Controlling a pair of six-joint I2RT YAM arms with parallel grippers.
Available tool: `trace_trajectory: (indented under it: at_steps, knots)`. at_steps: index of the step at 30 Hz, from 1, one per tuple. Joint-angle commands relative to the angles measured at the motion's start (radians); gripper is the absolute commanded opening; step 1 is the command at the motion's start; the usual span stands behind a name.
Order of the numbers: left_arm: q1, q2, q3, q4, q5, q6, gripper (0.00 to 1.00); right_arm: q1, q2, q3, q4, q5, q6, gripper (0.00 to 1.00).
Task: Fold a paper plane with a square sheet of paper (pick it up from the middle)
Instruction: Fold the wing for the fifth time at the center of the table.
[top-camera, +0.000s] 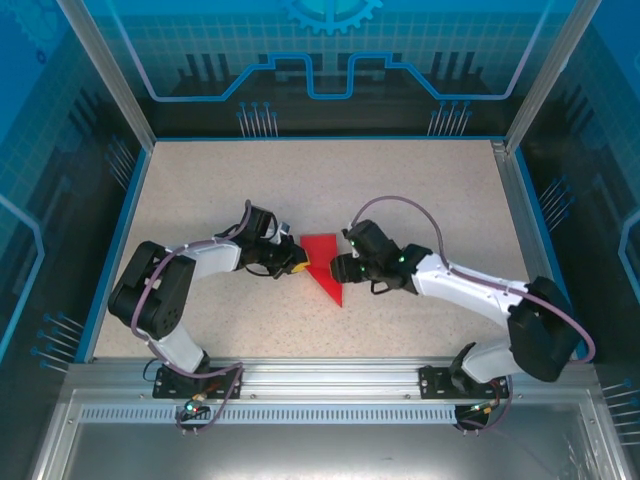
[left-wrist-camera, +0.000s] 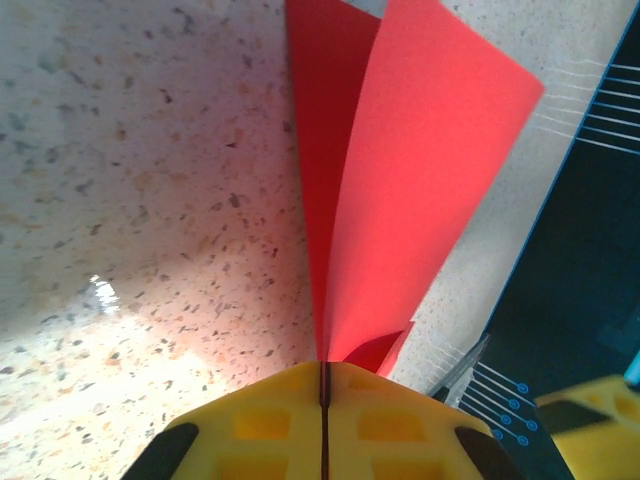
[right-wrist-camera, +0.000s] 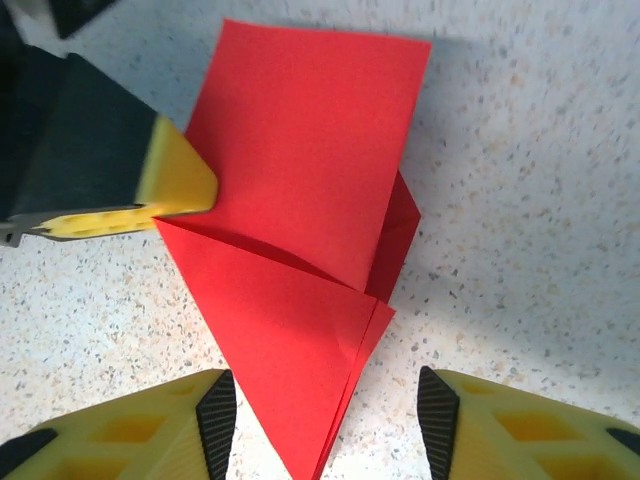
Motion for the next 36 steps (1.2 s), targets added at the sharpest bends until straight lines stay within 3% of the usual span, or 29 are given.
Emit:
trace_trajectory:
  at_steps: [1, 4, 9, 14, 21, 36]
  knots:
    - [-0.005, -0.037, -0.008, -0.038, -0.025, -0.014, 0.08, 0.051, -0.040, -0.066, 0.091, 0.223, -0.050, 0.54]
    - [-0.005, -0.036, -0.003, -0.042, -0.024, -0.015, 0.08, 0.048, -0.018, -0.038, 0.010, 0.178, -0.064, 0.54]
    - [-0.005, -0.035, 0.013, -0.059, -0.023, -0.017, 0.09, 0.141, 0.043, -0.008, 0.029, 0.130, -0.202, 0.56]
    - [-0.005, -0.030, 0.018, -0.067, -0.023, -0.017, 0.09, 0.261, 0.183, 0.104, -0.036, 0.292, -0.234, 0.56]
    - [-0.005, -0.031, 0.019, -0.069, -0.021, -0.022, 0.09, 0.330, 0.343, 0.208, -0.125, 0.469, -0.158, 0.46]
    - [-0.005, -0.022, 0.034, -0.087, -0.018, -0.015, 0.09, 0.370, 0.488, 0.308, -0.222, 0.543, -0.074, 0.25]
